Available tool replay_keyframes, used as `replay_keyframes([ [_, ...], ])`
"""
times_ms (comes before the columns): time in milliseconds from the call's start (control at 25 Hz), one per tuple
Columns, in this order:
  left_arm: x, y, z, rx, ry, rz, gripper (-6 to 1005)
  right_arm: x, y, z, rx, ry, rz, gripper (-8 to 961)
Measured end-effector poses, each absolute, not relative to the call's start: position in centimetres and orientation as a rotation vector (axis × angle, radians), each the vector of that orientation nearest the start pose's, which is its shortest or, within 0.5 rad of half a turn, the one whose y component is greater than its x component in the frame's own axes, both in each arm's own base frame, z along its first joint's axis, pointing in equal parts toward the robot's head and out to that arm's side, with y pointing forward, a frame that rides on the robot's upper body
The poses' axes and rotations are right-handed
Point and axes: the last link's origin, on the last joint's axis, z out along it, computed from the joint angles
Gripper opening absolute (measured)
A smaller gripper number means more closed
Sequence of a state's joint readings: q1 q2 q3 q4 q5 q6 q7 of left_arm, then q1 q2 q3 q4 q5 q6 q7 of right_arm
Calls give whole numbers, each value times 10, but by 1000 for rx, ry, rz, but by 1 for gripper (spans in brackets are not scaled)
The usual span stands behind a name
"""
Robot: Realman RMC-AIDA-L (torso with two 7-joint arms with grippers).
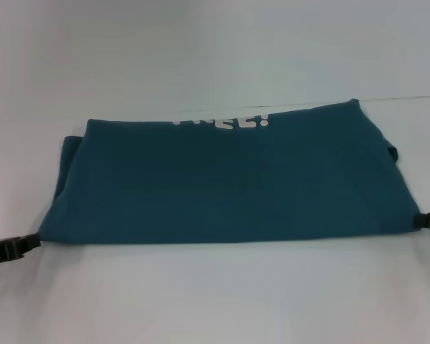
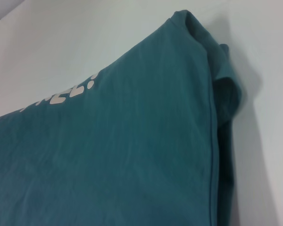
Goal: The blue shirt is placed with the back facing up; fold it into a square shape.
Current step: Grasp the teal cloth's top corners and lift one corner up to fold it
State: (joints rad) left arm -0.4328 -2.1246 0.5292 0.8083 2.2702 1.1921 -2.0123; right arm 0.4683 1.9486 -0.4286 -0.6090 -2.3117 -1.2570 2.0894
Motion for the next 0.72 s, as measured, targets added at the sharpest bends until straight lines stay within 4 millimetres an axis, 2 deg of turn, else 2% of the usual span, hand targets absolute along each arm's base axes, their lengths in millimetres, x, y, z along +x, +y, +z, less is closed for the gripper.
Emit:
replay_keyframes([
  [560,-341,331,34,-2095,-1455,-478,17,376,330,75,-1971,1642,493,0],
  [720,-340,330,40,-2087,-1462,-517,50,370,332,89,-1987,1589,519,86],
])
